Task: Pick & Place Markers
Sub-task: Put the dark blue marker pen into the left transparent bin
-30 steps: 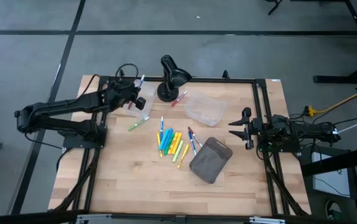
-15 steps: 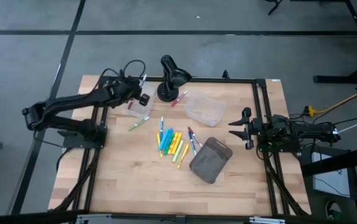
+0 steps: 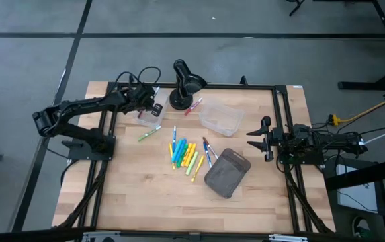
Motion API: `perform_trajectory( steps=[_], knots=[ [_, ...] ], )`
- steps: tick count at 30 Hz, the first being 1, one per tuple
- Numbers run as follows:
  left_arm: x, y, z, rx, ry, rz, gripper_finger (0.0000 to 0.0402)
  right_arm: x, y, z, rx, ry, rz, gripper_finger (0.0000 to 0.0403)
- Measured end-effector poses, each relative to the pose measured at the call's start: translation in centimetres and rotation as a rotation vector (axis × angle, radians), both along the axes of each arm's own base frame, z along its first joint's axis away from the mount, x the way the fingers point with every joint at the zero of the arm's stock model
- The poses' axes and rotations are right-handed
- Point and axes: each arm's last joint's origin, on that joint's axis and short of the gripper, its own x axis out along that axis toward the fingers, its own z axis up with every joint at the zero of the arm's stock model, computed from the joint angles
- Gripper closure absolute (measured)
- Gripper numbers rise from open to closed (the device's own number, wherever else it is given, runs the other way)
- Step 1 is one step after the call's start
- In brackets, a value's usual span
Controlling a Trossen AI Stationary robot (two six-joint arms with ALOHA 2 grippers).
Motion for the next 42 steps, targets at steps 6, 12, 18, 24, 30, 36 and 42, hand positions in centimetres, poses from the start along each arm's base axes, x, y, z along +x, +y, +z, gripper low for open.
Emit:
perform_trajectory(
  steps=[6,12,18,24,30,36,42],
  knots=[
    [-0.12,-0.09,-0.11,-0.014,0.01,0.009,0.0375,0.0,0.0,0.01,0.0,0.0,0.0,0.0246],
    [-0.13,-0.08,-0.11,-0.011,0.009,0.017,0.0375,0.0,0.0,0.01,0.0,0.0,0.0,0.0246],
    [-0.17,-0.11,-0.14,-0.015,0.015,0.018,0.0375,0.0,0.0,0.01,0.0,0.0,0.0,0.0246],
    [-0.18,-0.11,-0.15,-0.019,0.007,0.031,0.0375,0.0,0.0,0.01,0.0,0.0,0.001,0.0246],
    [-0.17,-0.12,-0.15,-0.026,-0.008,0.05,0.0375,0.0,0.0,0.0,0.0,0.0,0.001,0.0246],
    [-0.11,-0.19,-0.15,-0.033,-0.016,0.051,0.0375,0.0,0.0,0.01,0.0,0.0,0.0,0.0246],
    [-0.13,-0.18,-0.15,-0.031,-0.018,0.062,0.0366,0.0,0.0,0.0,0.0,0.0,0.0,0.0246]
  ],
)
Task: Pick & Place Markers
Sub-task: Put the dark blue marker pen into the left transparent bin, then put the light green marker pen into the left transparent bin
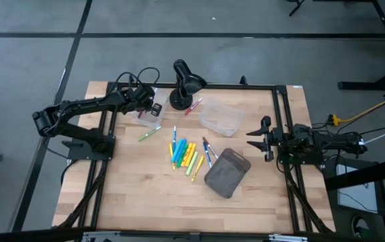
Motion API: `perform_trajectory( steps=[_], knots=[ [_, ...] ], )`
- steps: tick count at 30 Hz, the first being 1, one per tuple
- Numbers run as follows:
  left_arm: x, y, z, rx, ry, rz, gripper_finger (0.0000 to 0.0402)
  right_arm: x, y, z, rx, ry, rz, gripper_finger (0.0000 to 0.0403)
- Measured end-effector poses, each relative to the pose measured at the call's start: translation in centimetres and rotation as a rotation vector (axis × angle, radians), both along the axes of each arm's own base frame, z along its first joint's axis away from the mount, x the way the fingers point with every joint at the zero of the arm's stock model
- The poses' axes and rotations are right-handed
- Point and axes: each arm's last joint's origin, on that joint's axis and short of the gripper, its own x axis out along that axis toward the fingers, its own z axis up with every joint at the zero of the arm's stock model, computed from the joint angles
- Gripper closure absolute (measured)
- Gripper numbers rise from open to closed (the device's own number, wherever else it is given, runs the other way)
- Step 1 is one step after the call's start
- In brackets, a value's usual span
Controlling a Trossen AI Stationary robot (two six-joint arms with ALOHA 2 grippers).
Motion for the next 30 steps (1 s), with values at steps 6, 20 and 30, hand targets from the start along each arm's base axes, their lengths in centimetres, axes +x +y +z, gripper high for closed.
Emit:
perform_trajectory(
  steps=[6,20,30],
  knots=[
    [0.0,0.0,-0.01,-0.002,-0.004,0.007,0.0343,0.0,0.0,0.01,0.0,-0.001,0.0,0.0246],
    [0.0,0.01,-0.01,-0.001,-0.004,0.008,0.0325,0.0,0.0,0.01,0.0,-0.001,0.0,0.0246],
    [0.11,-0.09,0.15,0.015,0.002,-0.025,0.0324,0.0,0.0,0.02,0.0,-0.001,0.0,0.0246]
  ],
)
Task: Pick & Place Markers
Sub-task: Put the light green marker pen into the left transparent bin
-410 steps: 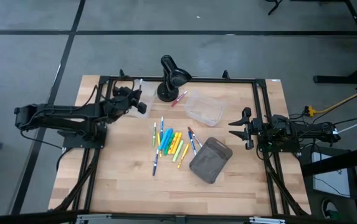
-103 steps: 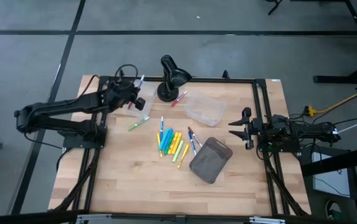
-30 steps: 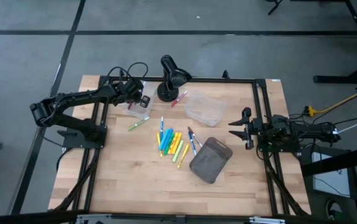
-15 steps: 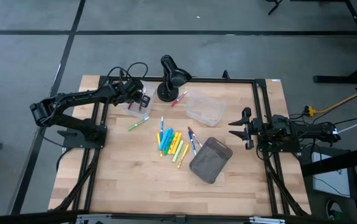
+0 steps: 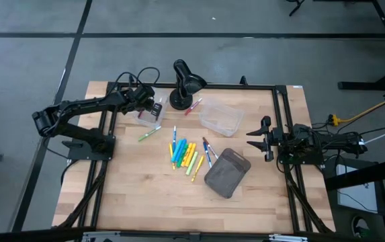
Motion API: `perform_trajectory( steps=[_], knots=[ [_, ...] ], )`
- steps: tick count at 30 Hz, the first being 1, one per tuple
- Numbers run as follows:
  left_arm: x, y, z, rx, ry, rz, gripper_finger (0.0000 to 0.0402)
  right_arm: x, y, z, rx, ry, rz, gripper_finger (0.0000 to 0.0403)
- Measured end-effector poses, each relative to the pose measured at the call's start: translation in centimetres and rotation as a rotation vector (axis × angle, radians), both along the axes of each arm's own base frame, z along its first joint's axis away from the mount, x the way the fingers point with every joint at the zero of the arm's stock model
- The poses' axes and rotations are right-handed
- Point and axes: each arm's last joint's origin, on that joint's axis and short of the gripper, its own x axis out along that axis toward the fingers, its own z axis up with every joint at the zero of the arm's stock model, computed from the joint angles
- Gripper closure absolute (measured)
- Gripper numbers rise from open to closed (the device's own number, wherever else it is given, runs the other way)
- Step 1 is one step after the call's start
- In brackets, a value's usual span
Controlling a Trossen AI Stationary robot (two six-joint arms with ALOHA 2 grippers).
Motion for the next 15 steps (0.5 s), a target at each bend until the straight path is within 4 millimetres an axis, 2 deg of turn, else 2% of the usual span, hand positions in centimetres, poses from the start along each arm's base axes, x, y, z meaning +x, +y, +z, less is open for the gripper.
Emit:
perform_trajectory(
  steps=[7,15],
  knots=[
    [0.7,-0.9,1.0,0.096,-0.023,-0.054,0.0329,0.0,0.0,0.0,0.0,0.0,0.001,0.0246],
    [1.2,-2.9,3.8,0.2,-0.186,-0.152,0.0325,0.0,0.0,0.0,0.0,0.0,0.0,0.0246]
  ],
)
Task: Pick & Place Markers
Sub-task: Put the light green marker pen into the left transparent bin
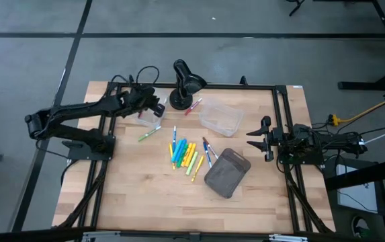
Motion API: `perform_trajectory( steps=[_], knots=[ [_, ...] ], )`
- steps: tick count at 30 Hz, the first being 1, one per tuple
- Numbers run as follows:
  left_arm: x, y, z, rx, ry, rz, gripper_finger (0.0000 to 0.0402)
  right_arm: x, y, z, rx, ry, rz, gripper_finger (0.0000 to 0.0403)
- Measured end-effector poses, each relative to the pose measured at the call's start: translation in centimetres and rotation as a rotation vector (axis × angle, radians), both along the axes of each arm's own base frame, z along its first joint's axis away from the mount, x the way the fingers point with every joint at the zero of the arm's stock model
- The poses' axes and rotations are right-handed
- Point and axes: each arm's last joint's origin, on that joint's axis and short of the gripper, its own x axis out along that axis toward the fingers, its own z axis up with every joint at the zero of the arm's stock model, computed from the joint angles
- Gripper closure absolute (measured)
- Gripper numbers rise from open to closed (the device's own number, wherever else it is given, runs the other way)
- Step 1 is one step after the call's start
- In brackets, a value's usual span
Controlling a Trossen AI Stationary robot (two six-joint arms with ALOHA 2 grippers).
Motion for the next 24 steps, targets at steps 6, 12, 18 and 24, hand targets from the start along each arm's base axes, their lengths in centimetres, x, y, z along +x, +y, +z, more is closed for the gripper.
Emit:
perform_trajectory(
  steps=[6,12,18,24],
  knots=[
    [0.6,-2.5,1.7,0.04,-0.106,-0.154,0.033,0.0,0.0,0.0,0.0,0.0,0.0,0.0246],
    [1.8,-5.2,3.0,0.095,-0.211,-0.333,0.0329,0.0,0.0,0.0,0.0,0.0,0.0,0.0246],
    [2.8,-7.8,4.0,0.151,-0.288,-0.542,0.0328,0.0,0.0,0.0,0.0,0.0,0.0,0.0246],
    [3.1,-10.0,4.2,0.144,-0.317,-0.644,0.0331,0.0,0.0,0.0,0.0,0.0,0.0,0.0246]
  ],
)
